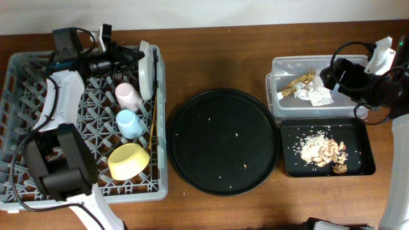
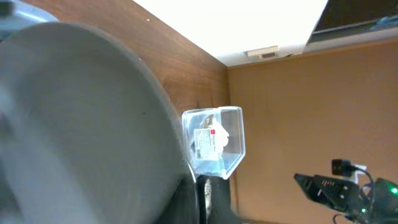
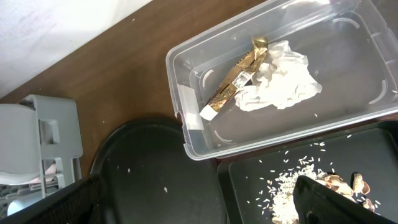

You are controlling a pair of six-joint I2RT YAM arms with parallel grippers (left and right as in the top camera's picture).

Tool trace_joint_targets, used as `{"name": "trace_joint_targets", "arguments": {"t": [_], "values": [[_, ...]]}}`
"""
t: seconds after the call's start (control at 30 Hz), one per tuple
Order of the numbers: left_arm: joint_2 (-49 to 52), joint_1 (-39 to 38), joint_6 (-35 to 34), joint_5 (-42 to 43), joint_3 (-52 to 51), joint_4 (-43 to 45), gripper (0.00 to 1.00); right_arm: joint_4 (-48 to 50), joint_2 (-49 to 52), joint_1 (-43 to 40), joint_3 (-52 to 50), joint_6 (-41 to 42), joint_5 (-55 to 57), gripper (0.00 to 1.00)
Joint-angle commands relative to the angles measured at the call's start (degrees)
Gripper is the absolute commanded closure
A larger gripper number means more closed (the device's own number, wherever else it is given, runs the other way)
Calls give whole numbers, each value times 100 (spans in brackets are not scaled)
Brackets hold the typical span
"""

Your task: Sort waste into correct bins and load items into the dishwasher rack

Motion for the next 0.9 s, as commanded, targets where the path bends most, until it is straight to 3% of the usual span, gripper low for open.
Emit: {"name": "trace_joint_targets", "arguments": {"t": [0.0, 0.07, 0.1, 0.33, 0.4, 0.47, 0.5, 0.57, 0.87], "values": [[105, 188, 13, -118, 15, 7, 33, 2, -22, -13, 90, -55, 50, 1], [105, 380, 13, -98, 15, 4, 8, 2, -22, -13, 90, -57, 50, 1], [103, 490, 11, 22, 15, 9, 1, 2, -22, -13, 90, -57, 50, 1], [-625, 1121, -70, 407, 17, -33, 1, 2, -22, -13, 90, -57, 50, 1], [-1174, 1150, -63, -553, 17, -221, 1, 0, -22, -13, 90, -57, 50, 1], [-1766, 1147, -24, -2271, 17, -807, 1, 2, -22, -13, 90, -57, 50, 1], [-2103, 1132, 72, -3541, 17, -1139, 1, 2, -22, -13, 90, -57, 50, 1], [-2337, 1078, 101, -4647, 17, -1445, 1, 0, -22, -13, 90, -57, 50, 1], [-2367, 1073, 101, -4942, 15, -1821, 1, 0, -234, 295, 74, -57, 52, 1]]}}
